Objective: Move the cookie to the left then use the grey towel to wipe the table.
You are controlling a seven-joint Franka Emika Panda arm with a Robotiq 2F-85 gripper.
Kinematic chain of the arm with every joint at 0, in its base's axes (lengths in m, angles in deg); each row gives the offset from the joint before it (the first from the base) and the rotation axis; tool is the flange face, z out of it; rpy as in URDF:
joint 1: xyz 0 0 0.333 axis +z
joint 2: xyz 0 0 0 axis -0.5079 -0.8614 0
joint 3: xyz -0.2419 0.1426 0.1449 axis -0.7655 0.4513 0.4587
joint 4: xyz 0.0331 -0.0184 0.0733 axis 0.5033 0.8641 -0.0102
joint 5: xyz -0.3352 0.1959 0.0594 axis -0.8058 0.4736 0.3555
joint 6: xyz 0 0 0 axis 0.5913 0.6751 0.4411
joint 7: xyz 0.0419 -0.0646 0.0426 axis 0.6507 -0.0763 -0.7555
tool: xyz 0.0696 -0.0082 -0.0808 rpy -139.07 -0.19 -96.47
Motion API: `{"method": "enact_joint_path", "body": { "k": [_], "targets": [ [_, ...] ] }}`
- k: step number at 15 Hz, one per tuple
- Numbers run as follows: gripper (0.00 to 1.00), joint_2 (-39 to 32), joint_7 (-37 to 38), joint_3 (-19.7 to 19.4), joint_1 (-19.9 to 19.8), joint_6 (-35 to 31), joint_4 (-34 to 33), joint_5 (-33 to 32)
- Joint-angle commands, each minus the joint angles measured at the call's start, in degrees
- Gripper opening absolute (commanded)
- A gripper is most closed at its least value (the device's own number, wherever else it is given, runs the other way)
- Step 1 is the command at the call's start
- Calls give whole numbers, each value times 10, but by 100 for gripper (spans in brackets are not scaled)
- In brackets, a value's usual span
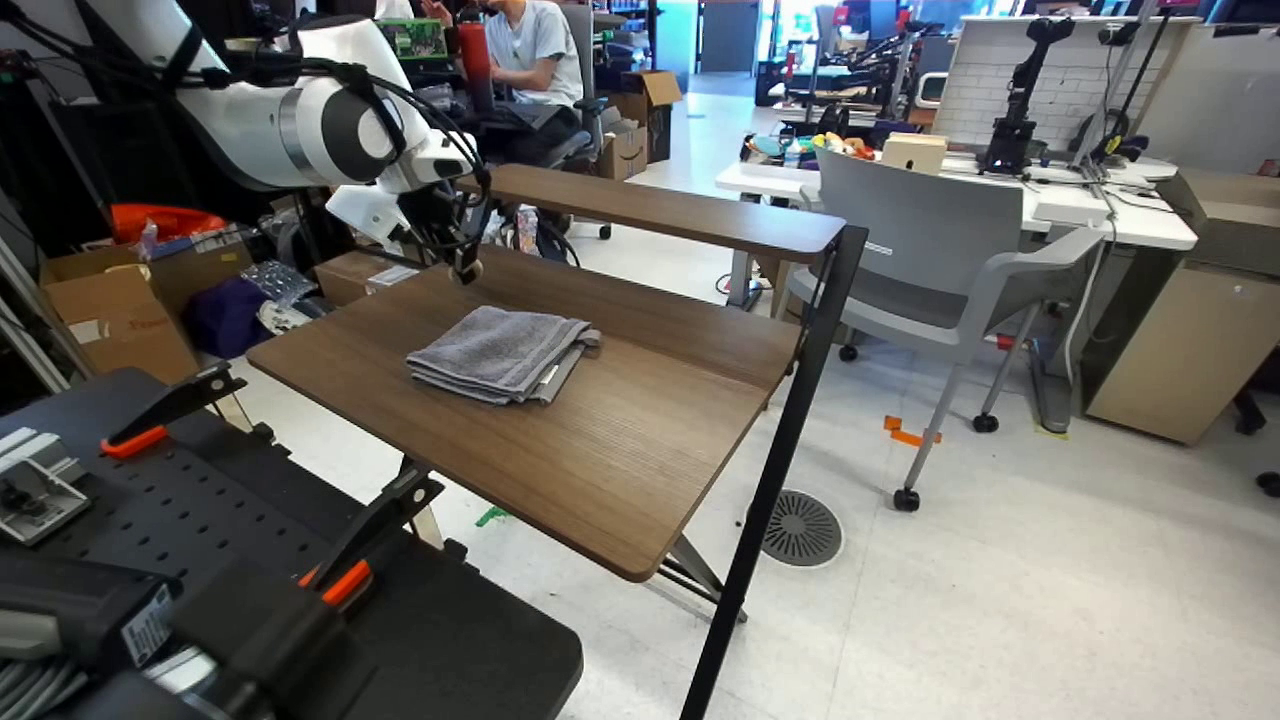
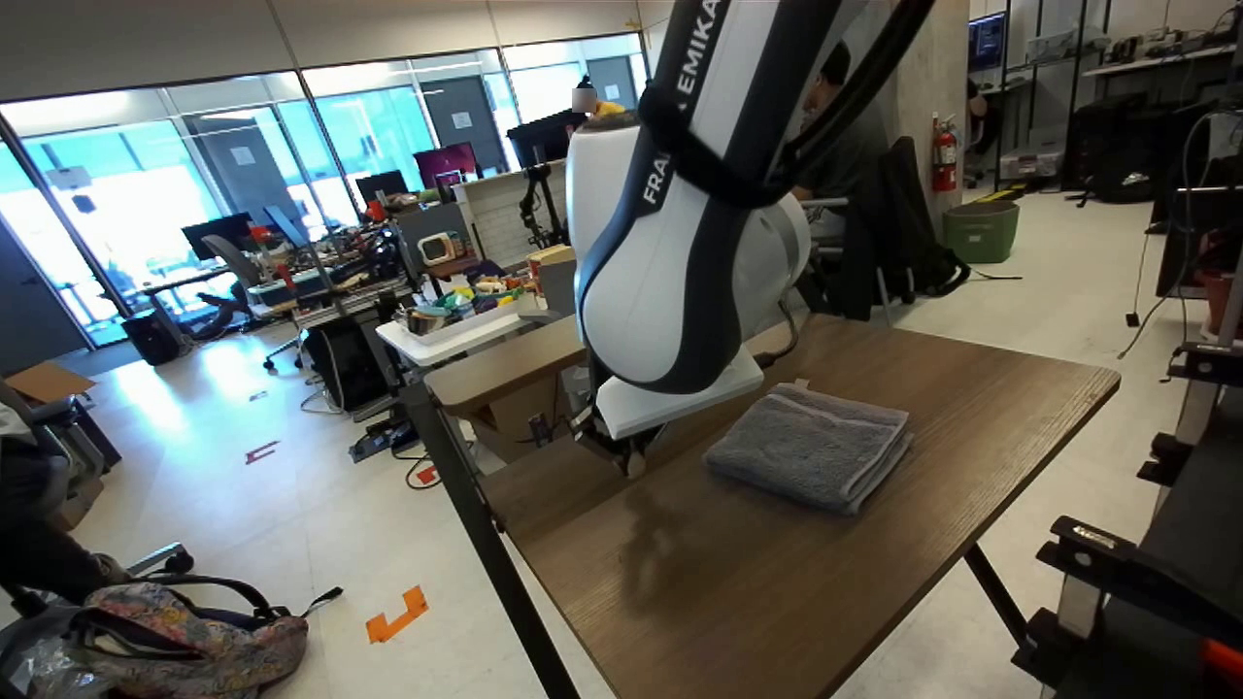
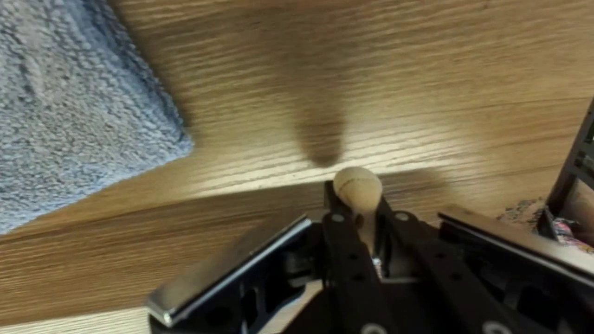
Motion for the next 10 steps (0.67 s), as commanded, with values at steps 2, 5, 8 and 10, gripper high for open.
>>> {"method": "enact_joint_path", "body": {
  "k": [2, 5, 8, 10],
  "targets": [
    [3, -75, -41, 27, -24, -4, -104, 23],
    [37, -66, -37, 15, -12, 0, -86, 27],
    [27, -69, -38, 15, -13, 1, -92, 30],
    [62, -57, -41, 18, -12, -6, -77, 30]
  ]
}}
